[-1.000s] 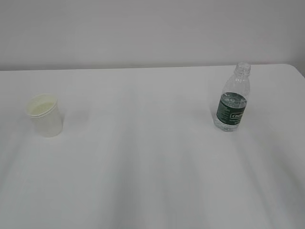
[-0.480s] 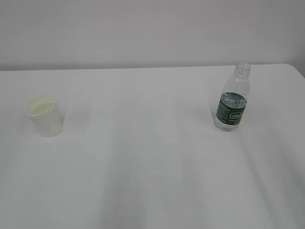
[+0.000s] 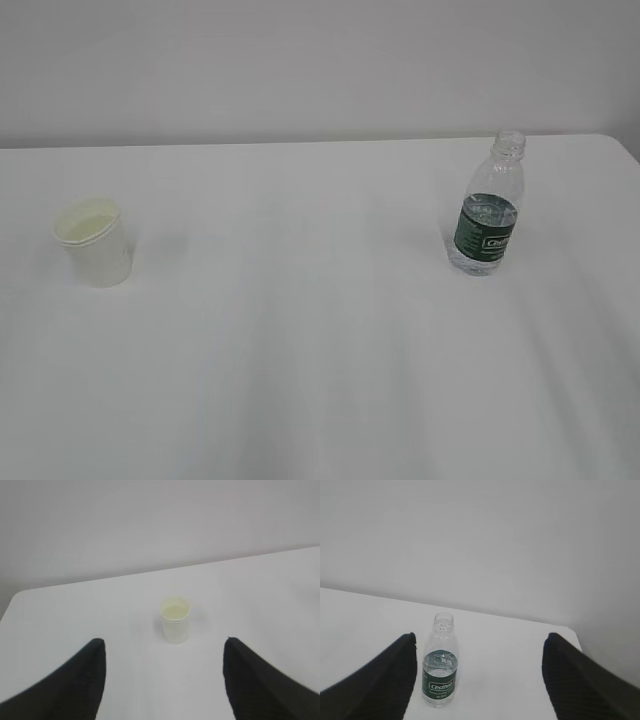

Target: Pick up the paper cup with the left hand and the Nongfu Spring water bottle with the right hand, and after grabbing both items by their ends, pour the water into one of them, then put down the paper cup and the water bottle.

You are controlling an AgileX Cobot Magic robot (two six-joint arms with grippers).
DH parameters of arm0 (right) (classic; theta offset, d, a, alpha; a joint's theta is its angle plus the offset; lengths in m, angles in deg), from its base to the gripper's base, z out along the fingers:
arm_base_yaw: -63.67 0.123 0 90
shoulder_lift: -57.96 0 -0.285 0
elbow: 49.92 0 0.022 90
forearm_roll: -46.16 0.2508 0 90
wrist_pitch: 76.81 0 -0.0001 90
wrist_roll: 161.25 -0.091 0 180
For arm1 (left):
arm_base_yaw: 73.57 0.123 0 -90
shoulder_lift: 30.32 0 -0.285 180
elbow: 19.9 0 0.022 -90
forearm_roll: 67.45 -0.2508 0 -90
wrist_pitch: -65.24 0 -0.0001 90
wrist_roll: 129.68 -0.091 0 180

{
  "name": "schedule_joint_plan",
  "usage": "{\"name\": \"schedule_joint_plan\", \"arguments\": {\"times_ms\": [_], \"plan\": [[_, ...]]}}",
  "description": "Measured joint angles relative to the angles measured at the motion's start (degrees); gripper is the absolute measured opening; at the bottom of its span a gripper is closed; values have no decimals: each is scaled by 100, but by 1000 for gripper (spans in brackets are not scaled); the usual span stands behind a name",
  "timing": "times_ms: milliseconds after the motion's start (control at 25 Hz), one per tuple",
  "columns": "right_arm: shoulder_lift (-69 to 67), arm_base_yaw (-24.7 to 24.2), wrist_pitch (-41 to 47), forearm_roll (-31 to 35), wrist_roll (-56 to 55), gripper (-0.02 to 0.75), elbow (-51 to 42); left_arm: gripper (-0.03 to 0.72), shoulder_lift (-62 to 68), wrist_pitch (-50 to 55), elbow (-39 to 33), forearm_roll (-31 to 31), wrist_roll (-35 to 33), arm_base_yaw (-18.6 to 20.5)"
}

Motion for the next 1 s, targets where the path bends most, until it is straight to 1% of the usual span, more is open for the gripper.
{"name": "schedule_joint_plan", "arguments": {"times_ms": [240,280,320,400,600,680,800,840,880,960,1000], "plan": [[198,0,626,10,0,593,85,515,-224,536,0,-205,189,0],[257,0,752,23,0,593,85,533,-259,616,0,-217,220,0],[313,0,865,52,0,593,89,527,-282,686,0,-229,242,0],[430,0,1143,281,187,593,89,519,-308,858,10,-241,270,0],[779,0,1806,1600,1547,593,89,515,-321,1225,10,-252,392,0],[912,0,2078,1970,1904,593,98,515,-321,1347,10,-274,420,0],[1116,0,2411,2198,2112,593,98,515,-335,1456,10,-288,455,0],[1182,0,2512,2222,2140,593,98,515,-363,1501,10,-288,464,0],[1246,0,2590,2238,2155,592,98,536,-406,1524,10,-290,468,0],[1361,0,2771,2244,2169,592,98,523,-533,1561,10,-300,489,0],[1420,0,2852,2244,2178,592,98,536,-606,1586,10,-300,489,0]]}}
